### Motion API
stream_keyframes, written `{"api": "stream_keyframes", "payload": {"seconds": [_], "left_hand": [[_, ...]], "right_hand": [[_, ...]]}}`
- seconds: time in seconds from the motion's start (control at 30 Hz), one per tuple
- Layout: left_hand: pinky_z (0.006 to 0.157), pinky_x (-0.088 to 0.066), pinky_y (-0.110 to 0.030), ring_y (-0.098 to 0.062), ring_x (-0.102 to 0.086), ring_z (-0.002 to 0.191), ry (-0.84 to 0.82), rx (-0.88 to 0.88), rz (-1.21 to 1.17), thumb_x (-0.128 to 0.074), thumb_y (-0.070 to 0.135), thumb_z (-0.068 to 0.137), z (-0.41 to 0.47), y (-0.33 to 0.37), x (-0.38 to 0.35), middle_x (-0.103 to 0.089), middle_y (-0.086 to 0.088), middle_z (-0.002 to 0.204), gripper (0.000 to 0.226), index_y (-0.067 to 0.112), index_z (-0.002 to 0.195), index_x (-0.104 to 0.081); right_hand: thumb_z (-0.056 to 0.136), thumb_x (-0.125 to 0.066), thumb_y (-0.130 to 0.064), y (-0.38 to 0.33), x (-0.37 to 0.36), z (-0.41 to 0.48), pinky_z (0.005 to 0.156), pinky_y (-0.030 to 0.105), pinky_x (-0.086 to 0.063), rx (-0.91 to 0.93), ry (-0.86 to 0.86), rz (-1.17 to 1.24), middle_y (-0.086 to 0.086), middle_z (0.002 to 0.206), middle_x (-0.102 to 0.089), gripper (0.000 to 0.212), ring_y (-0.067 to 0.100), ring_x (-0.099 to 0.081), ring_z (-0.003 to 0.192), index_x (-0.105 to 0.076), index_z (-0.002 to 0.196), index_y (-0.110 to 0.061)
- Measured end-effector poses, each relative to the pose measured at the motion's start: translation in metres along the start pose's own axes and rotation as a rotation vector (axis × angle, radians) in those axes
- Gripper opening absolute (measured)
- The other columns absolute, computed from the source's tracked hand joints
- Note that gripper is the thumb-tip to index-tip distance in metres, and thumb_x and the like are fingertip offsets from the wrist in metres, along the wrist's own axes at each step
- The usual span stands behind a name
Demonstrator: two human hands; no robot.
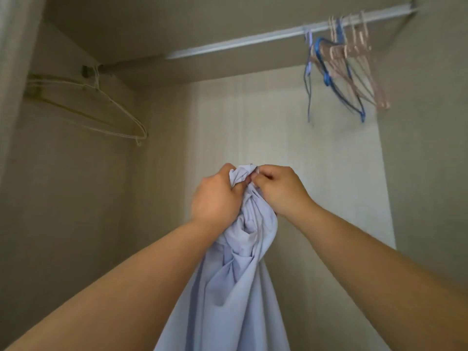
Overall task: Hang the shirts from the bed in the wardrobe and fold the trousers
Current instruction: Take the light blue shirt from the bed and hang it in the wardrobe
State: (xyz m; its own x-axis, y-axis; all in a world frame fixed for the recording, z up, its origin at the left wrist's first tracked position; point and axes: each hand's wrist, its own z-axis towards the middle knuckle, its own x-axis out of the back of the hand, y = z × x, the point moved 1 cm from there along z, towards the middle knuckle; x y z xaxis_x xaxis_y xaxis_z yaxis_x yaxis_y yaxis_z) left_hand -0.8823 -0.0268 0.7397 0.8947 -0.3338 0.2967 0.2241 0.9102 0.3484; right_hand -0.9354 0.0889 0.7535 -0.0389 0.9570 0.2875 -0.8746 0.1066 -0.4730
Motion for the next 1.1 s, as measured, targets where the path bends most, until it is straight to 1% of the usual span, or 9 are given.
{"api": "stream_keyframes", "payload": {"seconds": [0.1,0.2,0.3,0.4,0.5,0.6,0.73,0.93,1.1], "left_hand": [[0.059,-0.037,-0.032,-0.031,-0.057,0.077,0.017,-0.030,-0.026,-0.046,0.035,0.093,0.023,0.005,-0.015,-0.062,-0.008,0.083,0.017,0.022,0.082,-0.047],[0.059,-0.038,-0.032,-0.029,-0.057,0.075,0.047,-0.057,-0.100,-0.046,0.035,0.093,0.044,0.013,-0.032,-0.062,-0.007,0.081,0.016,0.023,0.083,-0.048],[0.053,-0.033,-0.030,-0.026,-0.054,0.069,0.102,-0.091,-0.155,-0.045,0.038,0.093,0.065,0.027,-0.045,-0.058,-0.003,0.074,0.019,0.024,0.080,-0.046],[0.056,-0.036,-0.031,-0.026,-0.054,0.069,0.160,-0.105,-0.179,-0.046,0.038,0.093,0.082,0.038,-0.053,-0.058,-0.003,0.076,0.019,0.021,0.086,-0.049],[0.054,-0.034,-0.029,-0.022,-0.051,0.064,0.205,-0.100,-0.177,-0.047,0.034,0.094,0.096,0.044,-0.058,-0.053,-0.001,0.073,0.017,0.019,0.086,-0.048],[0.050,-0.028,-0.030,-0.020,-0.044,0.059,0.254,-0.094,-0.191,-0.047,0.032,0.093,0.111,0.046,-0.059,-0.047,0.002,0.068,0.017,0.019,0.082,-0.045],[0.051,-0.027,-0.031,-0.023,-0.044,0.061,0.293,-0.058,-0.235,-0.047,0.036,0.094,0.126,0.037,-0.065,-0.046,0.001,0.066,0.025,0.019,0.076,-0.041],[0.057,-0.030,-0.030,-0.027,-0.047,0.068,0.275,-0.050,-0.299,-0.048,0.037,0.094,0.149,0.038,-0.062,-0.049,-0.001,0.070,0.025,0.018,0.079,-0.044],[0.055,-0.030,-0.030,-0.025,-0.047,0.065,0.291,-0.066,-0.247,-0.049,0.035,0.093,0.163,0.030,-0.066,-0.049,0.001,0.068,0.021,0.021,0.079,-0.047]], "right_hand": [[0.092,-0.049,-0.020,-0.001,0.015,0.017,0.057,0.025,-0.039,0.094,0.023,-0.277,0.000,0.064,-0.058,0.027,0.017,-0.052,0.063,-0.059,0.067,-0.016],[0.093,-0.045,-0.020,-0.003,0.030,0.031,0.059,0.029,-0.035,0.181,0.061,-0.538,-0.004,0.065,-0.050,0.023,0.023,-0.051,0.070,-0.051,0.071,-0.017],[0.093,-0.044,-0.022,-0.011,0.047,0.046,0.066,0.026,-0.031,0.288,0.132,-0.774,0.004,0.088,-0.058,0.016,0.026,-0.055,0.087,-0.057,0.087,-0.015],[0.093,-0.047,-0.026,-0.018,0.060,0.059,0.070,0.028,-0.032,0.387,0.191,-0.991,0.007,0.105,-0.059,0.025,0.024,-0.053,0.098,-0.059,0.106,-0.009],[0.094,-0.044,-0.025,-0.025,0.067,0.070,0.072,0.028,-0.033,0.437,0.225,-1.096,0.006,0.110,-0.057,0.025,0.022,-0.049,0.104,-0.056,0.111,-0.011],[0.094,-0.038,-0.015,-0.043,0.070,0.085,0.070,0.028,-0.028,0.578,0.219,-1.349,0.008,0.115,-0.053,0.026,0.024,-0.043,0.111,-0.051,0.116,-0.009],[0.090,-0.032,-0.006,-0.075,0.068,0.109,0.071,0.033,-0.022,0.770,0.271,-1.634,0.012,0.108,-0.052,0.027,0.029,-0.041,0.107,-0.052,0.108,-0.006],[0.089,-0.036,-0.009,-0.098,0.073,0.142,0.084,0.039,-0.029,0.615,0.504,-1.783,0.015,0.113,-0.051,0.028,0.030,-0.037,0.112,-0.054,0.110,-0.009],[0.094,-0.033,-0.012,-0.101,0.095,0.172,0.091,0.035,-0.030,0.308,0.595,-1.969,0.013,0.120,-0.055,0.033,0.029,-0.040,0.113,-0.054,0.119,-0.012]]}}
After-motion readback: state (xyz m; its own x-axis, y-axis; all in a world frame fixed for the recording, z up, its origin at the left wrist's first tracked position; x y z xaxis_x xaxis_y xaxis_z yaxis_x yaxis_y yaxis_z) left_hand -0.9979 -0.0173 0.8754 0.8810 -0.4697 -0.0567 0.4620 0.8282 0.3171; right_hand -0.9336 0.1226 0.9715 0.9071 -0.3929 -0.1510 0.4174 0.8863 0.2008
